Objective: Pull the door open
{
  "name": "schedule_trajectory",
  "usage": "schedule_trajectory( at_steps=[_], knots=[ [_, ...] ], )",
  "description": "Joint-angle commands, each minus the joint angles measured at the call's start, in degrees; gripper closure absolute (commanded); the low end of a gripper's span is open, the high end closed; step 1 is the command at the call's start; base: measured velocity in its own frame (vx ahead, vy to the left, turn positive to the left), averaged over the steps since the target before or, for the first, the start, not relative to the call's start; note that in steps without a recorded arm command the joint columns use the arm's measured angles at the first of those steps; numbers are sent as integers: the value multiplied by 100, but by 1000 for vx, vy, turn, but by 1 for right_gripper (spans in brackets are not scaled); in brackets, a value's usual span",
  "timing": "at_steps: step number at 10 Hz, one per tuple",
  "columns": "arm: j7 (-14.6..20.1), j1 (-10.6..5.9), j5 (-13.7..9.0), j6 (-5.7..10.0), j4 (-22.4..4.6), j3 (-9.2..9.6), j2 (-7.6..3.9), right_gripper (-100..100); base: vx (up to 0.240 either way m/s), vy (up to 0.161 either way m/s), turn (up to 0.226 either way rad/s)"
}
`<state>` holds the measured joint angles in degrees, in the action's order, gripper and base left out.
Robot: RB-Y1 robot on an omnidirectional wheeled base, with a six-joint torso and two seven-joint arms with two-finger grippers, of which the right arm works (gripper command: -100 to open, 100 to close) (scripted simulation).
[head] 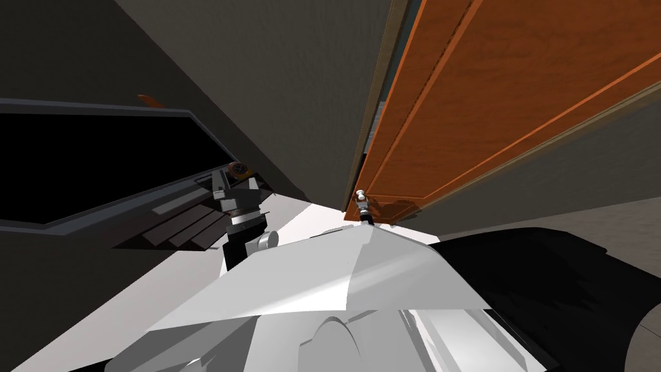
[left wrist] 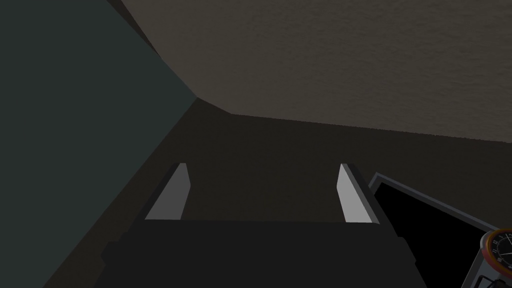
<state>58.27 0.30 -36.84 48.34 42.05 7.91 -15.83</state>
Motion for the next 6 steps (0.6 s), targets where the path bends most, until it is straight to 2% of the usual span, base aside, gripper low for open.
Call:
schedule_trajectory(
  at_steps=[1, 6],
  knots=[
    [286, -13, -132, -15, 76, 58, 52, -100, -74, -9, -5],
    [953, -23, -447, -37, 270, 202, 185, -100, -76, -2, -5]
  ],
)
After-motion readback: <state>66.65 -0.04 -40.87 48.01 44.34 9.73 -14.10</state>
